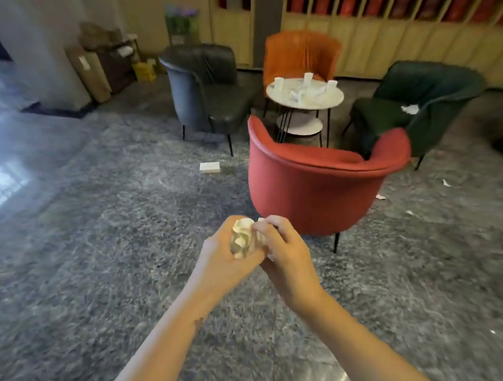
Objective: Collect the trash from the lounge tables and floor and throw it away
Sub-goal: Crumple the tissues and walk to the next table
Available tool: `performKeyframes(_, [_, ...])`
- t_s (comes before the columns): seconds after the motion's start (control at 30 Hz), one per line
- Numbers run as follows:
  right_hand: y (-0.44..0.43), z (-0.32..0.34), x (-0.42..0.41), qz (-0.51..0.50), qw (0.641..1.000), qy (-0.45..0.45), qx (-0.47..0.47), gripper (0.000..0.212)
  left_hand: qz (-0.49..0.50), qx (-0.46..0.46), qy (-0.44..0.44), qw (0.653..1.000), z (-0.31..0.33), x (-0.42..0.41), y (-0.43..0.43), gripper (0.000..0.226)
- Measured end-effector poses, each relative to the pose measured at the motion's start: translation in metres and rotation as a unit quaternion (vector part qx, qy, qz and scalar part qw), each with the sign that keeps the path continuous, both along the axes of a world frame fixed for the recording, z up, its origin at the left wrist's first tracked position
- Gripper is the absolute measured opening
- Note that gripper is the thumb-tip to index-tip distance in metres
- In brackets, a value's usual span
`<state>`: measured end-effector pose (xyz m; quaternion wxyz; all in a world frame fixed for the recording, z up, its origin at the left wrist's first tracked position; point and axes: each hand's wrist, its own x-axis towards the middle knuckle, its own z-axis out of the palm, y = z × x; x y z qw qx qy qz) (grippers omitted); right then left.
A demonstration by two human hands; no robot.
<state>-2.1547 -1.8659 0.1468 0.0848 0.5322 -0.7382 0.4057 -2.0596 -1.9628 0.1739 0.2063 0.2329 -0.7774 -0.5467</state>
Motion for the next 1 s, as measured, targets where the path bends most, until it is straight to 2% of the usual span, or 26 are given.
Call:
performKeyframes(0.1, [0.03, 0.021, -0.007, -0.014, 1.0, 0.005, -0.016, 0.048, -0.038, -0.003, -0.021, 0.999, 0.015, -0.018, 0.022, 0.039])
performKeyframes(0.27, [0.074, 0.038, -0.021, -0.071, 0.997, 0.028, 0.002, 0.055, -0.102, -0.033, -0.04, 0.993, 0.03, -0.054, 0.049, 0.038])
performKeyframes(0.4, [0.115, 0.047, -0.046, -0.181, 0.98, 0.068, 0.041, 0.08, -0.12, -0.056, -0.007, 0.991, 0.041, -0.09, 0.067, 0.032])
performKeyframes(0.47, [0.141, 0.053, -0.064, -0.245, 0.965, 0.075, 0.052, 0.076, -0.128, -0.052, 0.022, 0.99, 0.049, -0.112, 0.079, 0.027])
performKeyframes(0.6, [0.202, 0.071, -0.107, -0.352, 0.932, 0.072, 0.054, 0.06, -0.172, -0.033, 0.019, 0.984, 0.071, -0.176, 0.111, 0.025])
performKeyframes(0.7, [0.25, 0.081, -0.142, -0.415, 0.905, 0.07, 0.057, 0.058, -0.222, -0.065, 0.039, 0.972, 0.083, -0.23, 0.143, 0.028])
performKeyframes(0.87, [0.323, 0.077, -0.21, -0.491, 0.868, 0.048, 0.06, 0.047, -0.32, -0.125, 0.038, 0.938, 0.092, -0.334, 0.205, 0.03])
performKeyframes(1.0, [0.377, 0.073, -0.279, -0.526, 0.846, 0.034, 0.077, 0.038, -0.326, -0.122, 0.071, 0.935, 0.098, -0.418, 0.256, 0.028])
